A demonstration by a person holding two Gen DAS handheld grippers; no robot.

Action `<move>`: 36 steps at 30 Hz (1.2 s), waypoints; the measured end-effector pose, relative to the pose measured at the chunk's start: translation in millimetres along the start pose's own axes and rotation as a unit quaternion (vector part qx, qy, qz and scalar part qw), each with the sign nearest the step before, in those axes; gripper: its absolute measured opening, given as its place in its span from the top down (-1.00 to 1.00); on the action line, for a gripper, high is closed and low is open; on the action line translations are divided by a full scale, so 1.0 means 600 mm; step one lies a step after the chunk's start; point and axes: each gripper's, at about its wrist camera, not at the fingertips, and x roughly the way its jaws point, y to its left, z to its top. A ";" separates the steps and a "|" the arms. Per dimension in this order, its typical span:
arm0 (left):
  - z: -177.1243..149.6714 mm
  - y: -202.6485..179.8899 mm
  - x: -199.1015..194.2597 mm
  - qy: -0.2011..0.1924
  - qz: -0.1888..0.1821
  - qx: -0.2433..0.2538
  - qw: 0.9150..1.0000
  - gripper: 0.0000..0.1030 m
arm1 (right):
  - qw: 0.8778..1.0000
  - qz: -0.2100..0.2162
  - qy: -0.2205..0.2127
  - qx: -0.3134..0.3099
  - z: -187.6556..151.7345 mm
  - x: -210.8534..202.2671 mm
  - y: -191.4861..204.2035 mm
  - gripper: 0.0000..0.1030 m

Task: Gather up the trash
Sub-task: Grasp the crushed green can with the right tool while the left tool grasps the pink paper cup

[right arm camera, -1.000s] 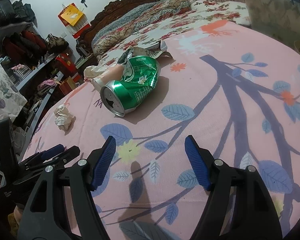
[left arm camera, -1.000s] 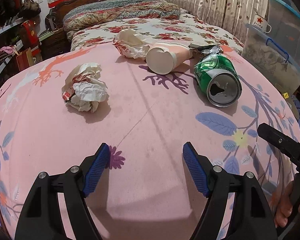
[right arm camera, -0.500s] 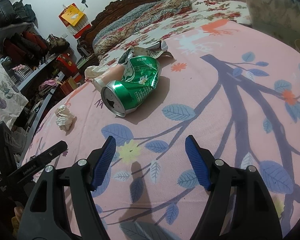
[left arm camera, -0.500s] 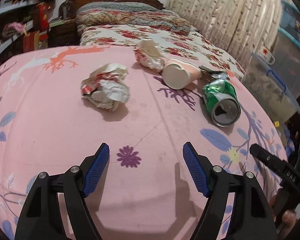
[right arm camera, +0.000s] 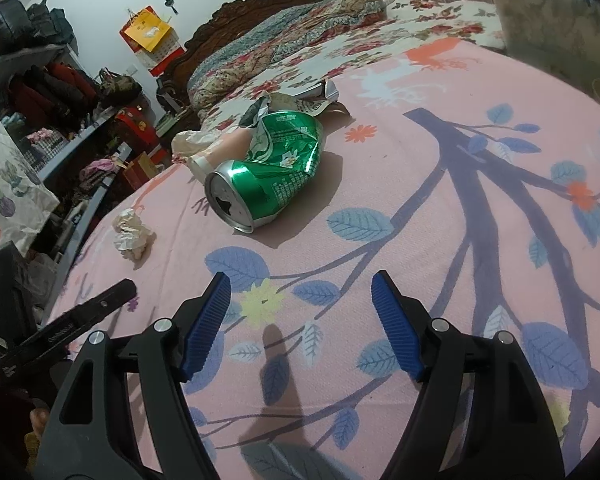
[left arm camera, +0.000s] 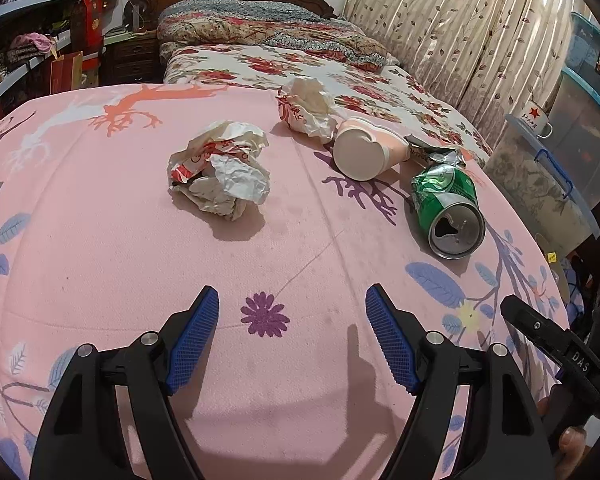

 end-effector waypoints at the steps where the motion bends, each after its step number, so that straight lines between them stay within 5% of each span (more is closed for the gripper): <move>1: 0.000 0.000 0.000 0.000 0.000 -0.001 1.000 -0.40 | 1.000 0.006 0.000 0.004 0.001 -0.001 -0.002 -0.43; 5: 0.000 0.002 -0.002 -0.001 -0.006 -0.005 1.000 -0.40 | 0.999 0.020 -0.029 0.003 0.038 -0.012 -0.009 -0.43; 10: 0.003 0.004 -0.002 0.000 -0.021 -0.011 1.000 -0.40 | 0.998 0.029 -0.043 -0.042 0.161 0.016 0.030 -0.43; 13: 0.002 0.007 -0.004 -0.001 -0.028 -0.016 0.999 -0.40 | 0.998 0.021 -0.010 -0.063 0.234 0.084 0.057 -0.38; 15: 0.002 0.009 -0.005 -0.003 -0.032 -0.020 0.999 -0.40 | 0.998 0.023 0.026 -0.057 0.270 0.139 0.062 -0.17; 16: 0.001 0.010 -0.007 -0.003 -0.035 -0.022 0.999 -0.40 | 0.997 0.020 0.048 -0.057 0.280 0.165 0.063 0.22; 17: 0.003 0.012 -0.006 -0.003 -0.036 -0.024 0.999 -0.40 | 0.995 0.018 0.074 -0.058 0.284 0.192 0.063 0.29; 22: 0.007 0.007 -0.013 0.004 -0.073 -0.015 0.997 -0.40 | 0.991 0.028 0.068 -0.108 0.241 0.173 0.087 0.30; 26: 0.066 -0.016 -0.019 0.001 -0.121 -0.005 0.993 -0.40 | 0.981 0.007 0.042 -0.191 0.169 0.120 0.111 0.31; 32: 0.199 -0.058 0.068 0.024 -0.093 0.005 0.995 -0.38 | 0.981 0.017 0.009 -0.193 0.118 0.063 0.094 0.35; 36: 0.243 -0.080 0.163 0.080 -0.079 0.002 0.994 -0.24 | 0.986 0.027 -0.002 -0.164 0.113 0.045 0.076 0.41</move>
